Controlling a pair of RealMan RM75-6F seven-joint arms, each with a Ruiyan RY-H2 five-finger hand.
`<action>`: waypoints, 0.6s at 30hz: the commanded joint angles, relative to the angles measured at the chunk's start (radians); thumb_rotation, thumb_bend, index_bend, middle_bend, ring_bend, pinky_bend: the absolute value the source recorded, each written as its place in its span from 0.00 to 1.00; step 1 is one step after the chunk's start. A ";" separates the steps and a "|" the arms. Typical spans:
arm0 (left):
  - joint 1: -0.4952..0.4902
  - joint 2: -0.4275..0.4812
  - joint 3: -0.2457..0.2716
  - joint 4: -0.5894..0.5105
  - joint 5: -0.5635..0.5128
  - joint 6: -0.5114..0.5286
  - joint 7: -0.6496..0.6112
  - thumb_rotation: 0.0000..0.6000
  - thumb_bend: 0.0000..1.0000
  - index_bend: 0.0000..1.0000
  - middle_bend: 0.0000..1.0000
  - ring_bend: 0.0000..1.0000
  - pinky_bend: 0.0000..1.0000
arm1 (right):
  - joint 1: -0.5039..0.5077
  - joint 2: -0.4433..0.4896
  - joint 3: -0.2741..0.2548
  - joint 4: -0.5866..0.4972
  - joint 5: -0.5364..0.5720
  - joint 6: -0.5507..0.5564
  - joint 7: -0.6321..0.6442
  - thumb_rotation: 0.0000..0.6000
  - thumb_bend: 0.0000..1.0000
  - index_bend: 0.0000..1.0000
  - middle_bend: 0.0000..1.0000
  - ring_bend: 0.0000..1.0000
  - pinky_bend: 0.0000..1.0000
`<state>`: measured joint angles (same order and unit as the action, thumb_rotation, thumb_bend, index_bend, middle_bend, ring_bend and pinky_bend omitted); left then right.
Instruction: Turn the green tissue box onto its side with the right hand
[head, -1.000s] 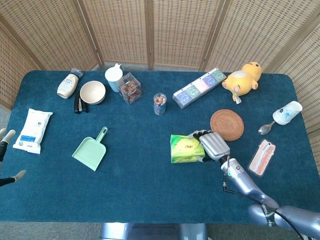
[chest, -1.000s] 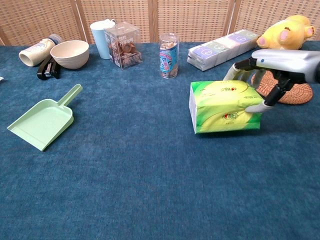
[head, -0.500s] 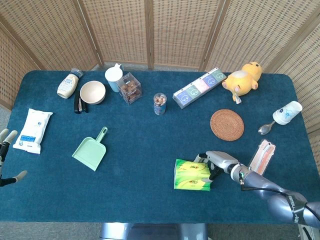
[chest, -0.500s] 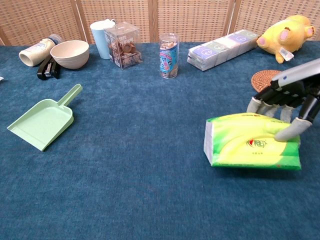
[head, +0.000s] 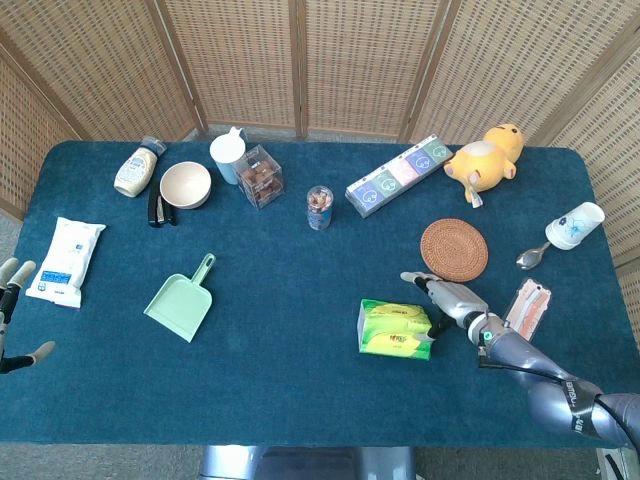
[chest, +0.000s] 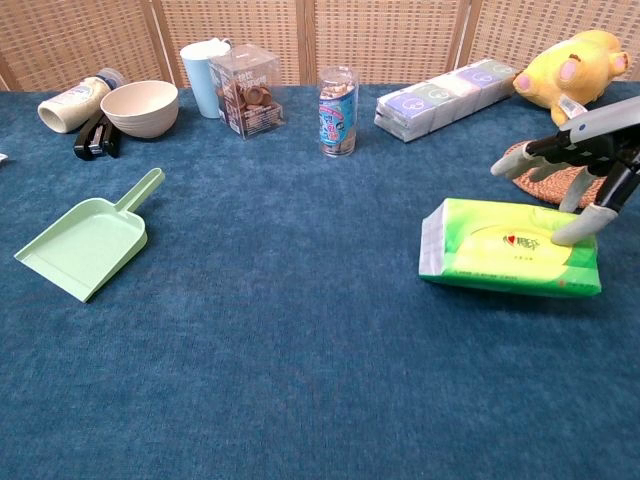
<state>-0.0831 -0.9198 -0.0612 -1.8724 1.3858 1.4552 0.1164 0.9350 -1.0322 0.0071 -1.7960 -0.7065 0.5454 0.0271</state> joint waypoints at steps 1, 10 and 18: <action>0.001 0.001 -0.001 0.001 -0.001 0.001 -0.002 1.00 0.00 0.00 0.00 0.00 0.00 | 0.028 -0.021 -0.021 0.020 0.068 0.046 -0.044 1.00 0.20 0.00 0.00 0.00 0.27; -0.001 -0.001 -0.001 0.004 -0.002 -0.001 -0.001 1.00 0.00 0.00 0.00 0.00 0.00 | 0.011 -0.010 0.049 -0.014 0.055 0.168 -0.046 1.00 0.20 0.00 0.00 0.00 0.27; -0.001 0.000 -0.001 0.004 -0.002 -0.001 -0.002 1.00 0.00 0.00 0.00 0.00 0.00 | -0.025 0.053 0.062 -0.125 0.004 0.217 -0.067 1.00 0.20 0.00 0.00 0.00 0.25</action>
<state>-0.0843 -0.9202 -0.0621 -1.8688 1.3842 1.4539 0.1147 0.9236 -0.9946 0.0690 -1.8988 -0.6828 0.7484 -0.0323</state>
